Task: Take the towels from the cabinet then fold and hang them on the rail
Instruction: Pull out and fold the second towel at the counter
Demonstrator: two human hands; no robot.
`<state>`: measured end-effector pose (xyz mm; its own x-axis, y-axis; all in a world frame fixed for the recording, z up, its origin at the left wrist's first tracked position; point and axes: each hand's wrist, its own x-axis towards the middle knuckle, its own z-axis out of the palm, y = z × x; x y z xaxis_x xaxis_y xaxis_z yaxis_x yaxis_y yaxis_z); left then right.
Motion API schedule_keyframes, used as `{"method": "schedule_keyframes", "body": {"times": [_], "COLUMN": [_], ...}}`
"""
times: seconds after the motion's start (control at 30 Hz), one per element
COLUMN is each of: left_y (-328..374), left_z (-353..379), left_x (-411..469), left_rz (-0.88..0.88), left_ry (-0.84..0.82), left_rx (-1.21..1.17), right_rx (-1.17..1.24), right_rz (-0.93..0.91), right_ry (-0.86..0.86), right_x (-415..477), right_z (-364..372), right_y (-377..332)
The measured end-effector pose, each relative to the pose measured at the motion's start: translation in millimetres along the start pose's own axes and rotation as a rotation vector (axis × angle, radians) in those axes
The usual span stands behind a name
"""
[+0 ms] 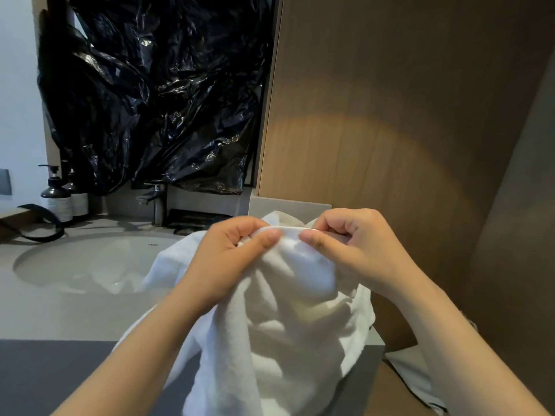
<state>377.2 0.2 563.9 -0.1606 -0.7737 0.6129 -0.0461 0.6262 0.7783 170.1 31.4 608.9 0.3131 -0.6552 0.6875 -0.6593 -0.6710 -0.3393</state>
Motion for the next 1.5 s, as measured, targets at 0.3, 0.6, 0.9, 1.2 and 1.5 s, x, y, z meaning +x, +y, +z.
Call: {"method": "schedule_keyframes", "body": {"times": [0.3, 0.6, 0.9, 1.2, 1.5], "left_y": [-11, -28, -15, 36, 52], "left_z": [-21, -28, -24, -22, -19], "left_x": [31, 46, 44, 58, 78], "left_rz": [-0.008, -0.070, -0.002, 0.077, 0.110], "left_ry": [0.328, 0.395, 0.379, 0.378, 0.423], "left_rx": [0.180, 0.193, 0.201, 0.149, 0.196], "right_rx": [-0.004, -0.157, 0.188, 0.561, 0.361], "right_rz": [-0.023, 0.119, 0.461, 0.198, 0.344], "right_ry": [0.084, 0.255, 0.255, 0.331, 0.471], "right_x": [-12, -23, -2, 17, 21], "right_z": [-12, -24, -27, -73, -86], "right_y": [7, 33, 29, -42, -24]}}
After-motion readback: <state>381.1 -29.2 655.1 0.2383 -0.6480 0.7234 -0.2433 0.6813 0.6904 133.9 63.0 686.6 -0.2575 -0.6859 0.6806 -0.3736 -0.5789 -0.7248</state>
